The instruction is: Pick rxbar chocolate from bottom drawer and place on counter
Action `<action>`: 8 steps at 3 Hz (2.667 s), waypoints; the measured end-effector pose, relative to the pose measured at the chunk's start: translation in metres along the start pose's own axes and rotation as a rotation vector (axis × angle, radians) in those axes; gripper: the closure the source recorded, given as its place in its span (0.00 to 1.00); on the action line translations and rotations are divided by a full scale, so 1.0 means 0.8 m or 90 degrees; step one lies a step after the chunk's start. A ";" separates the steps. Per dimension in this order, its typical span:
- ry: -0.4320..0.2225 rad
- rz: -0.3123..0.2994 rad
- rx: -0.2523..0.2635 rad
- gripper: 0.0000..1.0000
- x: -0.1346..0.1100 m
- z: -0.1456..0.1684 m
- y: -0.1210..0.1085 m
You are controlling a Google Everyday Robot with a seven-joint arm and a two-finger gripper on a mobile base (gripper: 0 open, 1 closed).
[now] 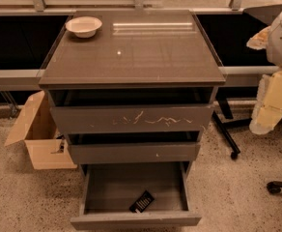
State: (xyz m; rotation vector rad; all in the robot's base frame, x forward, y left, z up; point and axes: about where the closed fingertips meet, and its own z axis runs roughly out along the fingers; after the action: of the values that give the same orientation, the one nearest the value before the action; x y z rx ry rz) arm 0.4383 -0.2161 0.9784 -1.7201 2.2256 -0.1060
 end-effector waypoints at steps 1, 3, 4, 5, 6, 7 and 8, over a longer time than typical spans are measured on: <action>0.000 0.000 0.000 0.00 0.000 0.000 0.000; -0.016 -0.009 -0.038 0.00 -0.007 0.030 0.010; -0.018 -0.011 -0.042 0.00 -0.008 0.034 0.011; -0.020 -0.012 -0.048 0.00 -0.009 0.039 0.012; -0.024 -0.015 -0.059 0.00 -0.011 0.047 0.015; -0.024 -0.015 -0.059 0.00 -0.011 0.047 0.015; -0.024 -0.015 -0.059 0.18 -0.011 0.047 0.015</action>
Offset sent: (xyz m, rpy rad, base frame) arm 0.0013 0.0149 -0.0407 0.0487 0.0928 0.0505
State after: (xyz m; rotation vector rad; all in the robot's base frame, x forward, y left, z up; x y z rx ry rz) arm 0.4405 -0.1994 0.9415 -1.7806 2.2161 0.0248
